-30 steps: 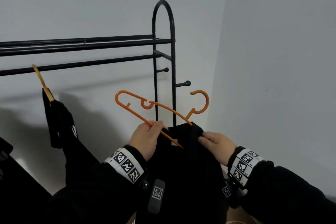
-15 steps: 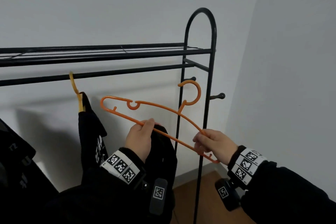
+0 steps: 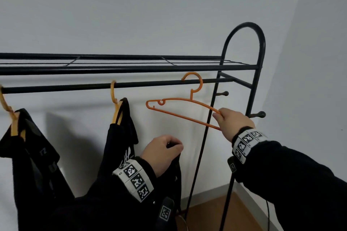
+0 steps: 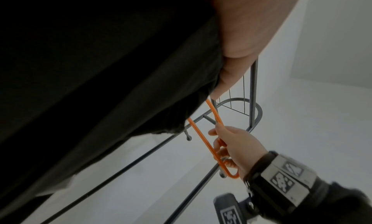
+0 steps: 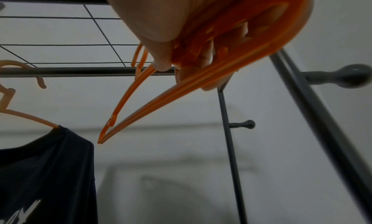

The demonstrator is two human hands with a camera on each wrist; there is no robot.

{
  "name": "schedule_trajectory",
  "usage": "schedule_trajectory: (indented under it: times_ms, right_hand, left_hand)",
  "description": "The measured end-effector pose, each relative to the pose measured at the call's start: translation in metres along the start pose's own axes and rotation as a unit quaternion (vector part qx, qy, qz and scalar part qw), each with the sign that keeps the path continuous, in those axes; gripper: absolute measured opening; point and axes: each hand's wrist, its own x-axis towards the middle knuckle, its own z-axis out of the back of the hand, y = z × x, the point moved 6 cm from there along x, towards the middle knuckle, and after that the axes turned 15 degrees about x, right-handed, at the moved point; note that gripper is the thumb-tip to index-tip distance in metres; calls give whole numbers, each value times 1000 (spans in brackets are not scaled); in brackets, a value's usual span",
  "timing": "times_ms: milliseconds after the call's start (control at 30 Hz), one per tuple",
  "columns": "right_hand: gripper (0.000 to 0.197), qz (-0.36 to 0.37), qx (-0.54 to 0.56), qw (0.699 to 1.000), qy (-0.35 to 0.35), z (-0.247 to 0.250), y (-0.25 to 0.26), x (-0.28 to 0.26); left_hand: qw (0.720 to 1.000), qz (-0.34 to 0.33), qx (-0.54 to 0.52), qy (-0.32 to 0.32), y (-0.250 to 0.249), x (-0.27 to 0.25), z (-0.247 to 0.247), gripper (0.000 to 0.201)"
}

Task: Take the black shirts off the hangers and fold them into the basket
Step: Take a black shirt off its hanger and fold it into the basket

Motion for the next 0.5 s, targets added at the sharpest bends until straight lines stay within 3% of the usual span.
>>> schedule_trajectory:
  times_ms: [167, 333, 400, 500]
  right_hand:
    - [39, -25, -41, 998, 28, -12, 26, 13]
    - [34, -45, -21, 997, 53, -27, 14, 4]
    - [36, -23, -9, 999, 26, -29, 3, -7]
    - [44, 38, 18, 996, -84, -18, -13, -29]
  left_hand:
    - [1000, -9, -4, 10, 8, 0, 8, 12]
    - [999, -31, -14, 31, 7, -3, 4, 13]
    - [998, -40, -14, 41, 5, -4, -2, 13]
    - [997, -54, -11, 60, -4, -8, -15, 13]
